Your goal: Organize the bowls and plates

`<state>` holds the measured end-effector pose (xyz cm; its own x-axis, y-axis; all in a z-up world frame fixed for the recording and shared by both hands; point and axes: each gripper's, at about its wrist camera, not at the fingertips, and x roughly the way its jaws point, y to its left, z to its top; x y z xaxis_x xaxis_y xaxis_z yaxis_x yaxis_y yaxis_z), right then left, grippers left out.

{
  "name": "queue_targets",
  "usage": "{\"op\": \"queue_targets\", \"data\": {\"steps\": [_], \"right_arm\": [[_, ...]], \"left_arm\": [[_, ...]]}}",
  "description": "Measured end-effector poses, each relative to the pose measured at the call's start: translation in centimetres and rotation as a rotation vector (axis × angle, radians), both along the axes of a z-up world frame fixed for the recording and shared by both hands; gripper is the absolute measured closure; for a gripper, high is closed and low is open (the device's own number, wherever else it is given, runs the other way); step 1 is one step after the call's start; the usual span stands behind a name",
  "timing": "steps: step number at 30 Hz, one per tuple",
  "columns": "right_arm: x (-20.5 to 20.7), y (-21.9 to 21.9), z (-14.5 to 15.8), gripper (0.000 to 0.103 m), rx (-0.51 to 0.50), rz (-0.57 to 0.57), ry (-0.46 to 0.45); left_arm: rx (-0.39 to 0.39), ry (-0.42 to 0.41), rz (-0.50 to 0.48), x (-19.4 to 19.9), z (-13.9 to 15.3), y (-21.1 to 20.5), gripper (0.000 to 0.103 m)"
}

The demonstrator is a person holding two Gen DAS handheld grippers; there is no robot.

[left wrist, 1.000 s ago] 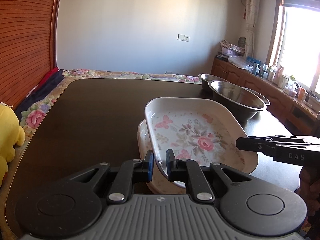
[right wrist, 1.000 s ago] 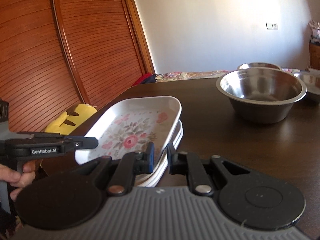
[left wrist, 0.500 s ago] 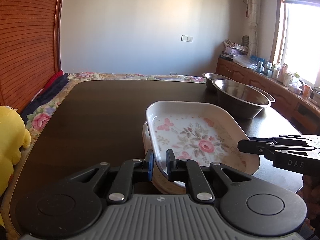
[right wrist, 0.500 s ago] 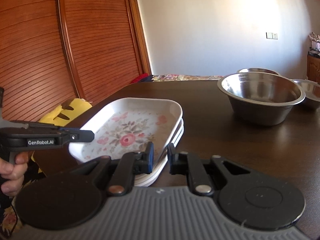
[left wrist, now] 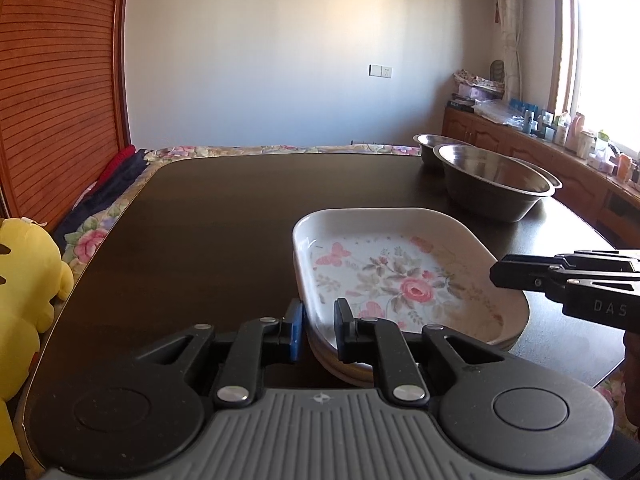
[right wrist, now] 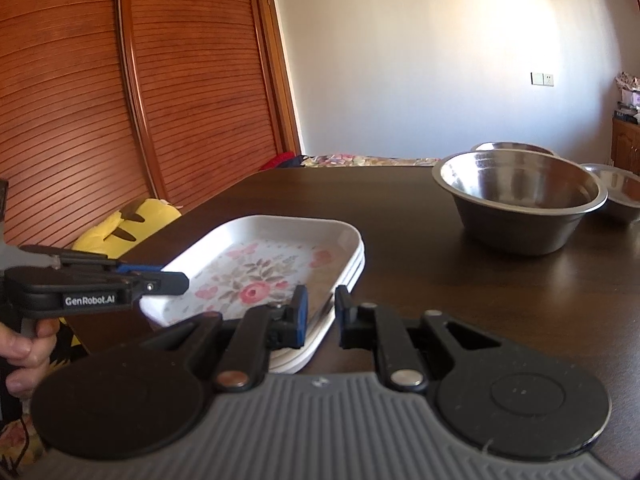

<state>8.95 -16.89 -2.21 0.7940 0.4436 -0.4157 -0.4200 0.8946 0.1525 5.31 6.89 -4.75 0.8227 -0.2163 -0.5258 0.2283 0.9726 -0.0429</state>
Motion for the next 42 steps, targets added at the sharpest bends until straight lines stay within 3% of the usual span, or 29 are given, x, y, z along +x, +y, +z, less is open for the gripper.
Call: {"op": "queue_targets", "data": {"steps": [2, 10, 19, 42], "right_arm": [[-0.1, 0.0, 0.1, 0.087, 0.004, -0.005, -0.004], [-0.2, -0.8, 0.7, 0.087, 0.018, -0.040, -0.036], [-0.2, -2.3, 1.5, 0.087, 0.034, -0.094, -0.080], [3.6, -11.4, 2.7, 0.087, -0.009, -0.268, -0.149]], "left_arm": [[-0.003, -0.001, 0.002, 0.0, 0.0, 0.1, 0.085], [-0.010, -0.033, 0.024, -0.4, 0.7, 0.3, 0.061], [-0.001, -0.072, 0.011, 0.0, 2.0, -0.7, 0.047], [0.046, -0.104, -0.155, 6.5, 3.5, -9.7, 0.035]]}}
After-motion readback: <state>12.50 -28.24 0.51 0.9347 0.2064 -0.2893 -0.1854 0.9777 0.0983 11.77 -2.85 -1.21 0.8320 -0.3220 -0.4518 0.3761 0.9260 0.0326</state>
